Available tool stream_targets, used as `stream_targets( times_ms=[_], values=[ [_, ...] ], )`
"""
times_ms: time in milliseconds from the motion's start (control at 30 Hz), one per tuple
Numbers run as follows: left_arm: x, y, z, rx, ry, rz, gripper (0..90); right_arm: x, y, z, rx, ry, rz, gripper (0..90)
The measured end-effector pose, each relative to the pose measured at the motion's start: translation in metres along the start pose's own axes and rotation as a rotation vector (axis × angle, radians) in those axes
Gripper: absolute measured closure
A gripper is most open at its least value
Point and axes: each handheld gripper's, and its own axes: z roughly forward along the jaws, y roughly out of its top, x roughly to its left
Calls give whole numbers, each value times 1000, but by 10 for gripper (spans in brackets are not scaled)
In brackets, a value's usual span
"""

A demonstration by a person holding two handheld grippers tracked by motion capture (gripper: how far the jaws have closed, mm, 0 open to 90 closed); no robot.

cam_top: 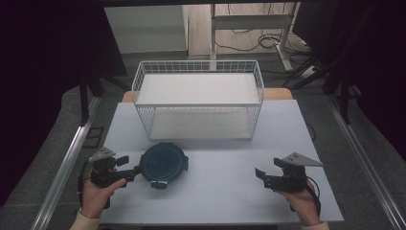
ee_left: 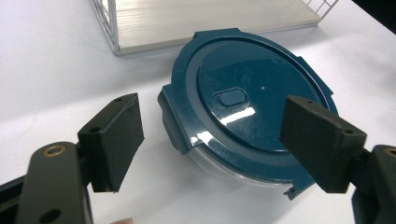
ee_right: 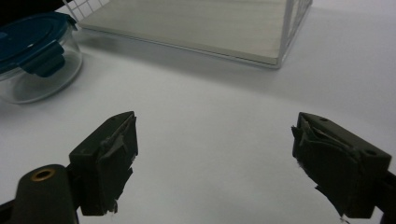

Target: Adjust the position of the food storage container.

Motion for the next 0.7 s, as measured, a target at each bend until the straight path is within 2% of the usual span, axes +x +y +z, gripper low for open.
stream_targets(
  times_ms=[133,200,233,467,700],
  values=[
    [0,0,2,4,0,1,212,-1,-2,1,15,-4,-1,159],
    [2,0,2,8,1,-4,212,-4,-2,2,36,33,40,175],
    [3,-1,2,8,1,-6,212,-5,-2,2,35,37,49,180],
    [3,0,-2,4,0,-4,212,-5,-4,3,47,18,43,192],
    [3,1,-5,-5,1,-4,216,-4,-6,5,58,25,19,202]
  ],
)
